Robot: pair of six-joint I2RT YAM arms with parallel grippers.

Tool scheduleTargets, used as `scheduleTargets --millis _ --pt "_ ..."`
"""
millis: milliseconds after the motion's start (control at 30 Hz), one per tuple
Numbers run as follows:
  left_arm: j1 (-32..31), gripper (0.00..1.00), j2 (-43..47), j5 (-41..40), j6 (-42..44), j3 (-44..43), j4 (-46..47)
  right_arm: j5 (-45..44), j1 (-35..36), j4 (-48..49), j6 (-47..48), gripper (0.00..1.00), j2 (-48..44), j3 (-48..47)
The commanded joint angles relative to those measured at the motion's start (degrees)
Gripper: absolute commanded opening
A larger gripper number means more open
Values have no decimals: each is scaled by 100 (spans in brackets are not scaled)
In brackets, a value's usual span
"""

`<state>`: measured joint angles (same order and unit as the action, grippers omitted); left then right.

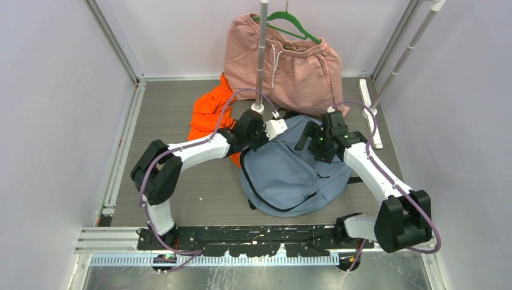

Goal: Pack the student bag
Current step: Zip the student bag at the center of the board.

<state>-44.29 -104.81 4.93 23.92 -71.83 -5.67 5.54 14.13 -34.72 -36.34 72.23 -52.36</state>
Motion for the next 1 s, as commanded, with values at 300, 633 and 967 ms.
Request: scheduleTargets --millis 300,633,967 --pt "316 0 754 613 -830 214 682 297 -10 187 24 90 -168 14" --pt "448 0 951 1026 -1029 391 585 -133 903 174 699 90 324 -595" --pt "734 0 1145 1600 -1416 651 763 -155 1047 515 897 60 1406 -1004"
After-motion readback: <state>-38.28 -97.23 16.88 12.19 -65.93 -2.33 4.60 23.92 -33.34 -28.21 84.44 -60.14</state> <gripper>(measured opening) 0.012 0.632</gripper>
